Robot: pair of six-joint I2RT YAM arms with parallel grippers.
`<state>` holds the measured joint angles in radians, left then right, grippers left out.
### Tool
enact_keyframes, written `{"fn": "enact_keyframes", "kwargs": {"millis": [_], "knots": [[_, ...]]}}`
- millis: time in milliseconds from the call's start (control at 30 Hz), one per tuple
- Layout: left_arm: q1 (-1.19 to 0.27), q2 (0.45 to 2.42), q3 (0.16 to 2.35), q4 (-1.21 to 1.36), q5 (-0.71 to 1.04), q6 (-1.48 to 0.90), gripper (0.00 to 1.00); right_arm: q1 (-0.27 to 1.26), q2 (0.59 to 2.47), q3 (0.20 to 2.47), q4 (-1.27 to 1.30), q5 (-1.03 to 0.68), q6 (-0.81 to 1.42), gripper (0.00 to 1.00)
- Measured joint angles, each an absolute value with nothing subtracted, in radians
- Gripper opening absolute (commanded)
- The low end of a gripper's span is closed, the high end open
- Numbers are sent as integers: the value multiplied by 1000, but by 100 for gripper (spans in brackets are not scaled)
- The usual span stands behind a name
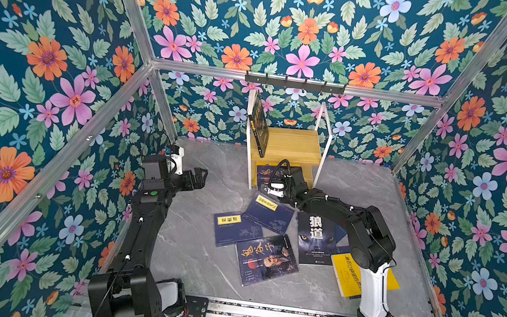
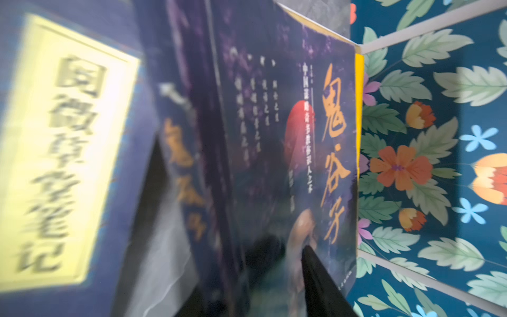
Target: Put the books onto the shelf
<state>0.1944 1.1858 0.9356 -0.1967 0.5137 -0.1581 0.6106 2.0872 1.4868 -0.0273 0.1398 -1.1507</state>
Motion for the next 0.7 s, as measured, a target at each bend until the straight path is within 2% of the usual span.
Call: {"fn": "enact_keyframes", "kwargs": {"millis": [167, 400, 567, 700], "knots": [[194, 1186, 938, -196, 514, -168, 100, 610, 2043, 1492, -140, 98, -1132, 47], [195, 1183, 937, -195, 514, -174, 100, 601, 2043, 1493, -165, 88, -1129, 47], [196, 1182, 941, -195, 513, -174, 100, 600, 2063, 1506, -192, 89, -1129, 52], [196, 1180, 937, -195, 513, -174, 100, 590, 2065, 1507, -201, 86, -1129, 52]]}}
